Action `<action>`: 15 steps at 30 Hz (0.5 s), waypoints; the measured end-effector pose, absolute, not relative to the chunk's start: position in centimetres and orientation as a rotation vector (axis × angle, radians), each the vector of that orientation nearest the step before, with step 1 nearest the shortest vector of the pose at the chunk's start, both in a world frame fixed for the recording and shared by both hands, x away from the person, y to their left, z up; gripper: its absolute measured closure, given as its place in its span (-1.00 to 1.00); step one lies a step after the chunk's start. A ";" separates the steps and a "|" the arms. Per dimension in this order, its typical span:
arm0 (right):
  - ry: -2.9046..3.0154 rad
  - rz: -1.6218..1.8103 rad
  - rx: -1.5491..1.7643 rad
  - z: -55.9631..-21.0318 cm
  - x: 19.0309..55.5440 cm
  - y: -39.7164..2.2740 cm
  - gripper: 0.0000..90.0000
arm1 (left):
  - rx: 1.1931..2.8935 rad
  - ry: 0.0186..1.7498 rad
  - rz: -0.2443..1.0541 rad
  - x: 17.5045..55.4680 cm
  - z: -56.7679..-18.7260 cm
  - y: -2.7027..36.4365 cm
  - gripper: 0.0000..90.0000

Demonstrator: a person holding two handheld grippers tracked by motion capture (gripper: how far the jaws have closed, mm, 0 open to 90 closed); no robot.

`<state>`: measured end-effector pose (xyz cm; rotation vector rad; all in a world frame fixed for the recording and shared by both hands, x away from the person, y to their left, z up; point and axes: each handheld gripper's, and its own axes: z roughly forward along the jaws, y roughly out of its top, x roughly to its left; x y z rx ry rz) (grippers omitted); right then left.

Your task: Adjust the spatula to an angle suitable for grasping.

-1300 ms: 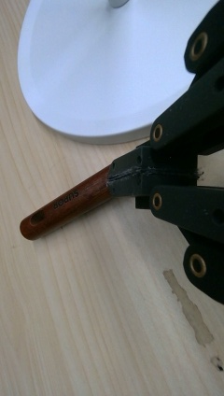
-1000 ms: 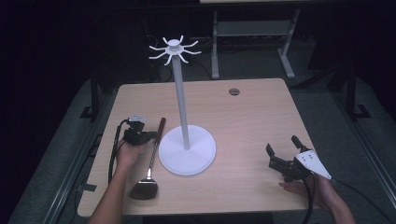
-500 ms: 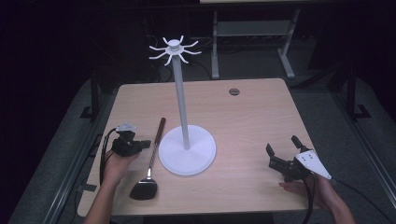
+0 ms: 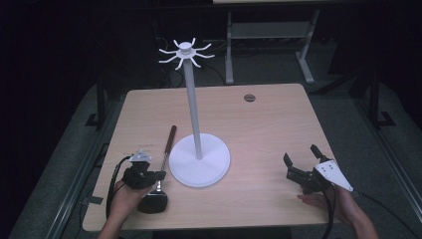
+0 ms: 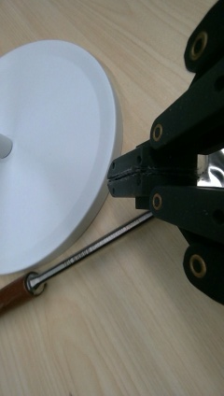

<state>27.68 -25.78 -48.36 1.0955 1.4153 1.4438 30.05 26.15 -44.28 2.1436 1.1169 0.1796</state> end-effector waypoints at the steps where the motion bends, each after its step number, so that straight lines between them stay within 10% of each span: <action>1: 1.415 1.444 1.095 -48.4 27.7 -25.8 -0.95 | 2.165 1.115 0.179 30.2 -44.6 25.7 0.99; 15: 1.415 1.444 1.095 -48.4 27.7 -25.8 -0.96 | 2.211 1.139 0.197 30.4 -45.0 25.8 0.99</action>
